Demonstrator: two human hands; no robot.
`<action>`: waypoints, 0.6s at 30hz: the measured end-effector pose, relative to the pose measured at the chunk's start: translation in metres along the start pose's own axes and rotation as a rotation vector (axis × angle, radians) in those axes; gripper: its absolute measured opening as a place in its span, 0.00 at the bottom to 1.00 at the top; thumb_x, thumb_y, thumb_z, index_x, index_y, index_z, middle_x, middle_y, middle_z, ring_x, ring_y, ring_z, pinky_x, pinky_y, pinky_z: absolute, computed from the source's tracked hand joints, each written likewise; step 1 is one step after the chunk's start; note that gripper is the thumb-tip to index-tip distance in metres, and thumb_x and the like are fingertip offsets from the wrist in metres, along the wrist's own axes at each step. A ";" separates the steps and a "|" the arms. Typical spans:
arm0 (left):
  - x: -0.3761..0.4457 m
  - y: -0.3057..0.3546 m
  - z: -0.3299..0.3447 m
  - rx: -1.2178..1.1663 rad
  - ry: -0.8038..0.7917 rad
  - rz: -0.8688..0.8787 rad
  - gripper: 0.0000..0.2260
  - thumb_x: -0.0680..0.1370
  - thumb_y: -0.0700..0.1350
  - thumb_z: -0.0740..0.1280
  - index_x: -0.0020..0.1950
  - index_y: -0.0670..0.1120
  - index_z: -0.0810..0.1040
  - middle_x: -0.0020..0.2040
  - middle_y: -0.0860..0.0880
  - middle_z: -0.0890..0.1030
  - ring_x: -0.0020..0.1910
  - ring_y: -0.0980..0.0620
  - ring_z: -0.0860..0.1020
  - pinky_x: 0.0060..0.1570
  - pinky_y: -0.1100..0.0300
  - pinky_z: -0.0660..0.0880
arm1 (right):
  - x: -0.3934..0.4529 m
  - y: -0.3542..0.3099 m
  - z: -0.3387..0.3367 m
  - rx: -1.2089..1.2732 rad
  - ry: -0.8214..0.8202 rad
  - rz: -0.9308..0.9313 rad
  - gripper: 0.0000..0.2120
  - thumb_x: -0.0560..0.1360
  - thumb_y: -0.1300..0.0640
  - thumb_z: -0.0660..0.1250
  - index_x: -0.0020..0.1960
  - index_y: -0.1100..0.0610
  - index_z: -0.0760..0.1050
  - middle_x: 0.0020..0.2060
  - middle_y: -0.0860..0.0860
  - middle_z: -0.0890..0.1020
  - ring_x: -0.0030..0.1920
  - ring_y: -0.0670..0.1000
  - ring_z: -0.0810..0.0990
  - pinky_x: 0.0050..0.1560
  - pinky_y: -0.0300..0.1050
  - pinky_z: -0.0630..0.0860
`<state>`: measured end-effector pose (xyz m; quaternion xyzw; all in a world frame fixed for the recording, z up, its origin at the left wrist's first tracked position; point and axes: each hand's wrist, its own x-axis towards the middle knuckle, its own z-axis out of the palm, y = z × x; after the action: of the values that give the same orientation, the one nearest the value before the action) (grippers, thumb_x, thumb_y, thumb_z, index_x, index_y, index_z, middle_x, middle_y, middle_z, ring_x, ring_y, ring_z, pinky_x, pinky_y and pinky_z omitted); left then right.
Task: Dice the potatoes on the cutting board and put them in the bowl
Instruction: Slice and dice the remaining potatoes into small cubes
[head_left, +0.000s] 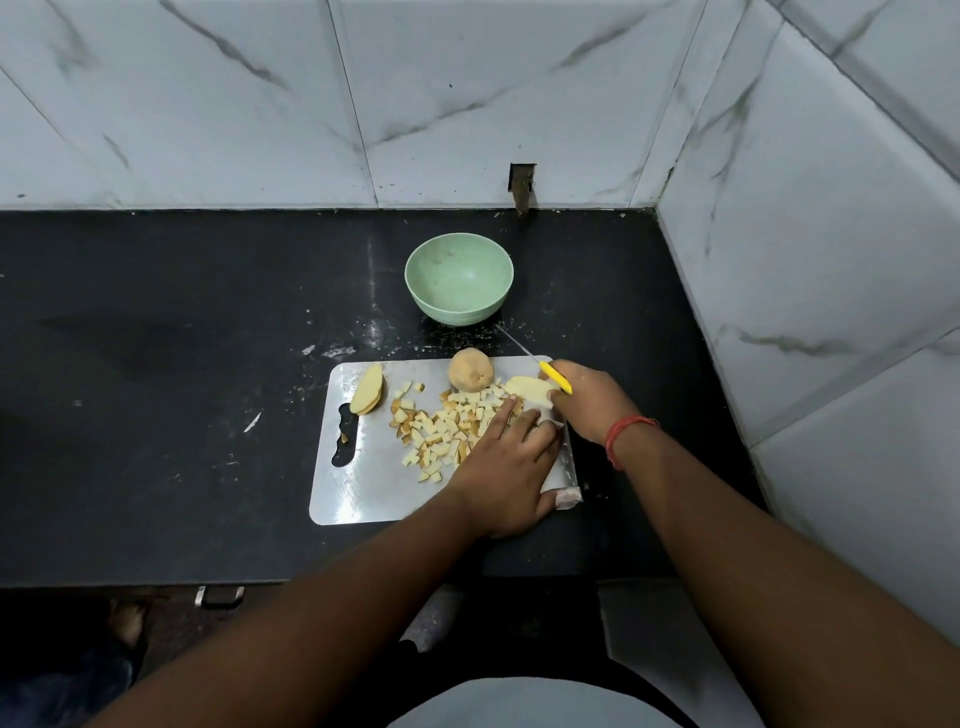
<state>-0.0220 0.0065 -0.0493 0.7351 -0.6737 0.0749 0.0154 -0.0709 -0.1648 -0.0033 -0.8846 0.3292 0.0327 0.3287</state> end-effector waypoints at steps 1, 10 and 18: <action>0.002 0.002 0.000 -0.005 0.007 -0.013 0.34 0.83 0.66 0.54 0.74 0.39 0.73 0.67 0.44 0.73 0.69 0.41 0.69 0.79 0.37 0.51 | -0.002 0.000 -0.002 0.076 0.037 0.015 0.13 0.78 0.58 0.63 0.61 0.49 0.76 0.50 0.47 0.81 0.47 0.50 0.78 0.48 0.41 0.72; -0.012 0.005 0.010 -0.046 0.078 -0.162 0.34 0.85 0.63 0.50 0.76 0.37 0.70 0.74 0.39 0.72 0.76 0.40 0.67 0.81 0.47 0.53 | -0.070 0.008 0.004 0.427 0.198 0.143 0.06 0.81 0.52 0.59 0.50 0.50 0.74 0.37 0.48 0.78 0.37 0.50 0.76 0.38 0.43 0.71; -0.014 0.007 0.007 -0.052 0.056 -0.238 0.31 0.84 0.62 0.53 0.75 0.40 0.72 0.73 0.39 0.72 0.77 0.39 0.64 0.80 0.43 0.57 | -0.107 0.013 0.021 0.257 0.009 0.192 0.06 0.81 0.54 0.56 0.53 0.54 0.70 0.39 0.55 0.79 0.36 0.54 0.76 0.36 0.45 0.70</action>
<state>-0.0290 0.0188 -0.0587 0.8068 -0.5827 0.0756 0.0619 -0.1593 -0.0992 0.0021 -0.7999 0.4154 0.0175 0.4329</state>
